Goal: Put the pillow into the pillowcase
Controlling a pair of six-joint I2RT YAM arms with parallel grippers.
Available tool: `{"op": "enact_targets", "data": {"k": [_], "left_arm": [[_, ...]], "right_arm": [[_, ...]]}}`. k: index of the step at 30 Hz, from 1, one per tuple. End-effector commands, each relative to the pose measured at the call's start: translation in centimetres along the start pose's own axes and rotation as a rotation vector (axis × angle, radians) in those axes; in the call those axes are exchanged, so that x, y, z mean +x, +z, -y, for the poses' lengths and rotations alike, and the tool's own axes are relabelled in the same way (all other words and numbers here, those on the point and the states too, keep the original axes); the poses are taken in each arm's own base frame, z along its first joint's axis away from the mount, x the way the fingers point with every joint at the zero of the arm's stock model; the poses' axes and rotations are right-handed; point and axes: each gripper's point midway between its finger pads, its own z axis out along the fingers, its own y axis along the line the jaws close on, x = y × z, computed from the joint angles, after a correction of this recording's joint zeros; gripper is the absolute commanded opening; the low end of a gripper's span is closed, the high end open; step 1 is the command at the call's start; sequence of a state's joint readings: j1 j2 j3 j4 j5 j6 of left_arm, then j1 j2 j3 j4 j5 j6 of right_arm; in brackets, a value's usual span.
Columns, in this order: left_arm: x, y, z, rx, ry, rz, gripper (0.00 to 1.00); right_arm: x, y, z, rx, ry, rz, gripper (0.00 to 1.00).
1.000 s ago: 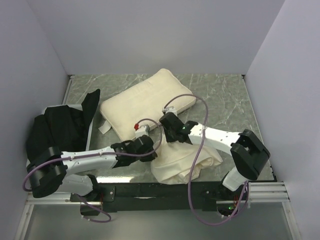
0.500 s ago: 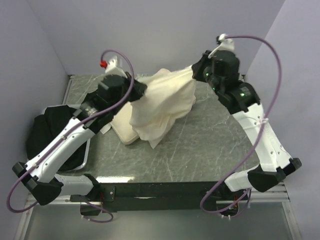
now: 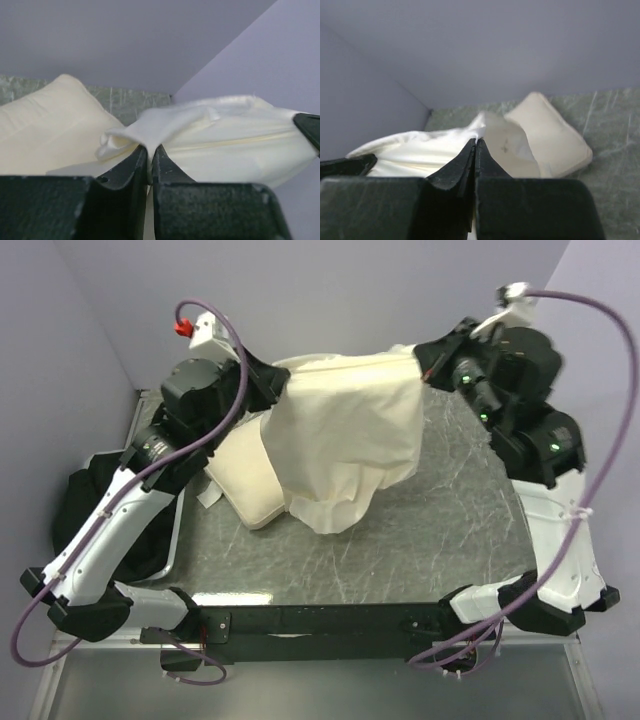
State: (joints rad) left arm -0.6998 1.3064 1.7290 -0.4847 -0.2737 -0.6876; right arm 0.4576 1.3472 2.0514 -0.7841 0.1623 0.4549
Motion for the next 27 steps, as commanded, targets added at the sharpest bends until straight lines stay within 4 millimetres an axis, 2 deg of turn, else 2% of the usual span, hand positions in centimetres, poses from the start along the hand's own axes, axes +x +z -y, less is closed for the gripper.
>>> {"op": "enact_targets", "data": {"k": [1,2,4,7,8,9,10,11,12,13,15,16,17,18,19,20,21,24,25,27], "left_arm": [[-7.5,-2.5,-0.3,-0.038,0.082,0.222,0.15],[-7.4,-2.1,0.4,-0.003,0.088,0.221,0.16],[-6.5,-0.6,0.2,-0.017,0.094,0.194,0.19],[-4.8,1.4,-1.2,-0.092,0.113,0.137,0.18],[-4.2,1.8,-1.6,-0.107,0.110,0.123,0.19],[-3.4,2.1,-2.0,-0.116,0.108,0.096,0.24],[-1.7,2.6,-2.9,-0.137,0.109,0.055,0.30],[-0.4,2.8,-3.4,-0.146,0.078,0.026,0.37],[0.9,2.9,-4.1,-0.157,0.066,0.000,0.58],[4.1,3.0,-6.3,-0.199,0.064,-0.067,0.62],[7.9,2.8,-8.4,-0.234,0.024,-0.140,0.69],[12.0,2.4,-10.3,-0.250,0.008,-0.220,0.72],[14.2,2.0,-11.3,-0.257,-0.002,-0.256,0.75],[17.0,1.4,-11.3,-0.238,0.004,-0.303,0.78],[20.6,0.7,-12.9,-0.249,-0.004,-0.355,0.79],[22.5,0.3,-13.4,-0.251,-0.002,-0.385,0.80],[25.7,-0.7,-14.1,-0.255,0.015,-0.444,0.83],[29.9,-1.0,-14.2,-0.233,0.012,-0.518,0.82],[31.4,-0.7,-14.7,-0.242,0.028,-0.547,0.82],[32.2,0.1,-14.3,-0.216,0.036,-0.548,0.81]], "right_arm": [[-11.3,-8.3,1.0,0.056,0.039,0.366,0.00],[-12.2,-9.2,0.6,0.036,0.045,0.394,0.00],[-13.1,-10.5,0.0,0.002,0.053,0.431,0.00],[-12.4,-9.9,0.8,0.037,0.047,0.421,0.00],[-10.7,-8.2,1.9,0.082,0.027,0.375,0.00],[-9.7,-7.4,2.7,0.117,0.019,0.356,0.00],[-7.6,-5.5,4.7,0.195,0.005,0.313,0.00],[-6.7,-4.6,5.6,0.230,-0.008,0.293,0.00],[-5.7,-3.6,6.7,0.270,-0.016,0.270,0.00],[-4.3,-2.3,8.0,0.308,-0.023,0.235,0.00],[-3.2,-0.6,10.0,0.369,-0.030,0.195,0.00],[-2.7,-0.2,10.7,0.389,-0.031,0.172,0.00],[-2.5,0.1,11.3,0.407,-0.030,0.163,0.00],[-2.1,0.5,11.7,0.418,-0.033,0.151,0.00],[-1.6,0.7,11.9,0.424,-0.032,0.143,0.00],[-1.6,0.6,11.9,0.415,-0.028,0.143,0.00],[-1.3,0.6,11.9,0.408,-0.026,0.138,0.00],[-0.2,0.6,12.0,0.390,-0.017,0.126,0.00],[0.9,0.9,12.4,0.392,-0.019,0.107,0.00],[1.6,0.6,12.5,0.381,-0.018,0.098,0.00]]}}
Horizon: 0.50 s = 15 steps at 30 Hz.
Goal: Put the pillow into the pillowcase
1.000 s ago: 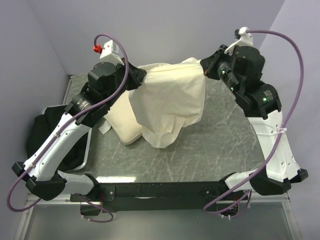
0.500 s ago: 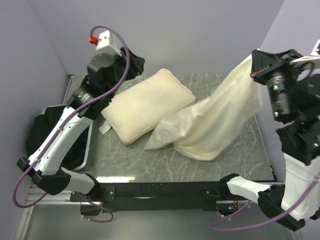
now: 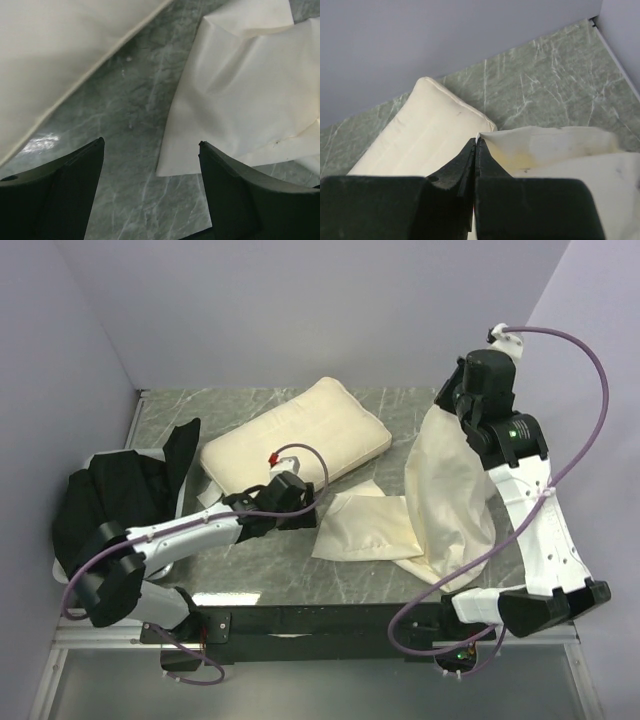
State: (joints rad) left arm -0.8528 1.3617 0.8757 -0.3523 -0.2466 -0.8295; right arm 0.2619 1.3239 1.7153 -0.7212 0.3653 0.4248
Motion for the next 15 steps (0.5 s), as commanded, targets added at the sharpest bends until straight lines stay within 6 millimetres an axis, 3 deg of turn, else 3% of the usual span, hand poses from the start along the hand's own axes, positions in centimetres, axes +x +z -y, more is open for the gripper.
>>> {"op": "enact_targets", "data": {"k": [1,5,6,8,11,15], "left_arm": [[-2.3,1.7,4.8,0.153,-0.041,0.086,0.81],[-1.8,3.8,6.3,0.190,-0.008,0.048,0.74],[-0.7,4.6,6.2,0.166,0.004,0.001,0.69],[0.4,4.9,5.9,0.140,0.015,-0.017,0.68],[2.4,4.6,4.3,0.084,0.007,-0.039,0.68],[5.4,2.6,2.5,0.080,0.028,-0.058,0.70]], "right_arm": [[-2.3,-3.1,-0.1,-0.077,0.065,0.111,0.00],[-0.5,-3.3,0.4,-0.092,0.068,0.087,0.00],[-0.1,-3.2,0.5,-0.092,0.066,0.081,0.00],[0.7,-3.2,0.9,-0.089,0.059,0.068,0.00],[1.1,-3.4,1.2,-0.088,0.055,0.066,0.00],[1.2,-3.7,1.4,-0.087,0.045,0.065,0.00]]}}
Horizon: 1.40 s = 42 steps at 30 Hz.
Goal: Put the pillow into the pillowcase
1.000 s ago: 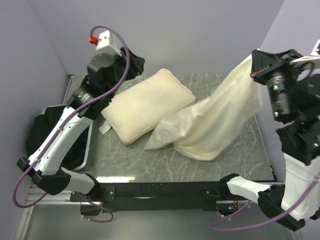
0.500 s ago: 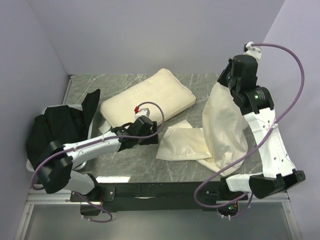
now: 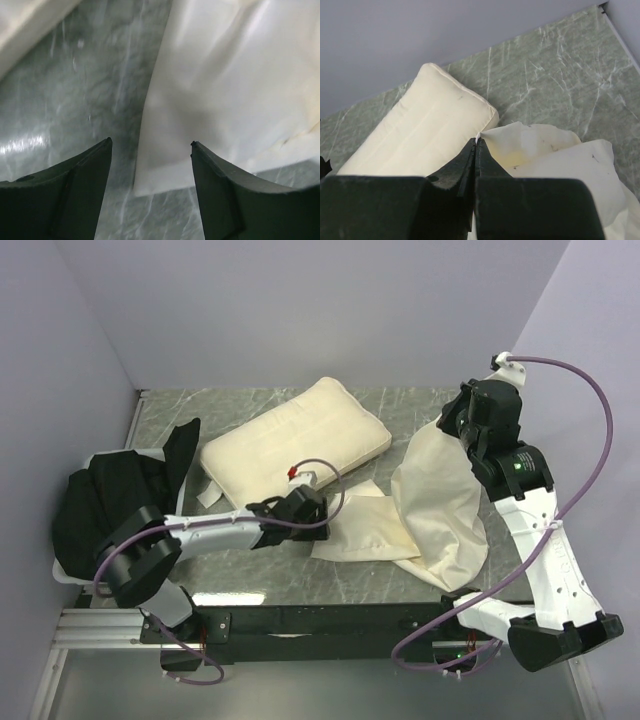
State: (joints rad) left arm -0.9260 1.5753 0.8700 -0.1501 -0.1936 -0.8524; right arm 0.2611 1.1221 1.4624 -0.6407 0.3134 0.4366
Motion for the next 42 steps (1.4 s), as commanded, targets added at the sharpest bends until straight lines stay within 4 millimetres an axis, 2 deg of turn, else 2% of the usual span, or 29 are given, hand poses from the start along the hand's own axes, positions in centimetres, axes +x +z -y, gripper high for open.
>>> {"op": "enact_targets", "data": {"k": [1,5,9,11,17,18,20,21,22,23,25,26,27,28,29,30,32,33,35,36,37,38,40,41,42], "left_arm": [[1.9,-2.3,-0.5,0.013,0.004,0.014,0.69],[4.1,-2.8,-0.8,-0.012,0.067,-0.021,0.67],[6.2,-2.0,-1.1,-0.057,0.111,-0.056,0.66],[6.3,-1.6,-1.3,-0.081,0.117,-0.046,0.67],[5.1,-0.1,-0.3,-0.103,0.146,0.012,0.67],[5.0,0.2,-0.2,-0.106,0.148,0.016,0.64],[5.1,0.5,0.0,-0.104,0.151,0.013,0.51],[5.1,0.6,0.0,-0.109,0.152,0.008,0.32],[5.3,0.4,-0.1,-0.114,0.156,-0.003,0.20],[5.1,0.2,-0.2,-0.119,0.157,-0.001,0.01],[3.6,-1.4,0.3,-0.111,0.146,0.047,0.01],[3.0,-2.5,-0.3,-0.139,0.155,0.055,0.01],[0.1,-4.8,1.0,-0.109,0.124,0.129,0.01],[-1.5,-6.3,0.8,-0.122,0.110,0.167,0.01],[-3.2,-7.9,-0.4,-0.174,0.106,0.205,0.01],[-7.6,-11.3,0.0,-0.138,0.026,0.299,0.01],[-11.8,-14.8,-0.8,-0.113,-0.046,0.390,0.01],[-16.2,-18.4,-2.3,-0.105,-0.109,0.502,0.01],[-19.9,-21.6,-4.1,-0.124,-0.162,0.581,0.01],[-22.9,-24.3,-5.3,-0.143,-0.187,0.637,0.01],[-24.2,-25.4,-5.6,-0.155,-0.193,0.661,0.01],[-26.4,-27.9,-5.0,-0.138,-0.211,0.724,0.01],[-28.7,-29.0,-5.9,-0.166,-0.222,0.749,0.01],[-30.4,-31.3,-5.4,-0.135,-0.236,0.800,0.01],[-31.6,-31.4,-6.1,-0.147,-0.250,0.807,0.01]], "right_arm": [[-1.8,-0.9,-0.4,-0.029,0.018,0.064,0.00],[-2.2,-1.3,-0.2,-0.026,0.016,0.075,0.00],[-2.3,-1.6,-0.3,-0.036,0.023,0.077,0.00],[-2.3,-1.6,-0.5,-0.041,0.022,0.074,0.00],[-2.5,-2.0,-0.6,-0.052,0.028,0.077,0.00],[-2.6,-2.0,-0.7,-0.053,0.026,0.077,0.00],[-2.7,-2.1,-0.5,-0.046,0.026,0.083,0.00],[-2.8,-2.2,-0.5,-0.044,0.025,0.086,0.00],[-3.0,-2.3,-0.5,-0.044,0.025,0.090,0.00],[-3.2,-2.3,-0.4,-0.038,0.024,0.095,0.00],[-3.8,-2.5,-0.3,-0.029,0.024,0.109,0.00],[-3.8,-2.3,-0.3,-0.020,0.022,0.108,0.00],[-4.7,-2.5,-0.1,-0.006,0.026,0.131,0.00],[-5.0,-2.5,0.1,0.010,0.027,0.136,0.00],[-5.2,-2.3,0.1,0.019,0.028,0.139,0.00],[-6.2,-2.5,0.3,0.028,0.043,0.161,0.00],[-6.9,-2.3,0.5,0.039,0.050,0.168,0.00],[-7.7,-2.5,0.4,0.037,0.061,0.185,0.00],[-8.4,-2.4,1.1,0.060,0.075,0.199,0.00],[-8.9,-2.7,1.2,0.059,0.087,0.213,0.00],[-9.4,-2.6,1.8,0.076,0.096,0.225,0.00],[-9.6,-2.6,2.0,0.081,0.104,0.230,0.00],[-10.4,-2.7,2.9,0.099,0.132,0.251,0.00],[-10.6,-2.6,3.0,0.092,0.142,0.252,0.00],[-11.1,-2.8,2.9,0.081,0.160,0.260,0.00]]}}
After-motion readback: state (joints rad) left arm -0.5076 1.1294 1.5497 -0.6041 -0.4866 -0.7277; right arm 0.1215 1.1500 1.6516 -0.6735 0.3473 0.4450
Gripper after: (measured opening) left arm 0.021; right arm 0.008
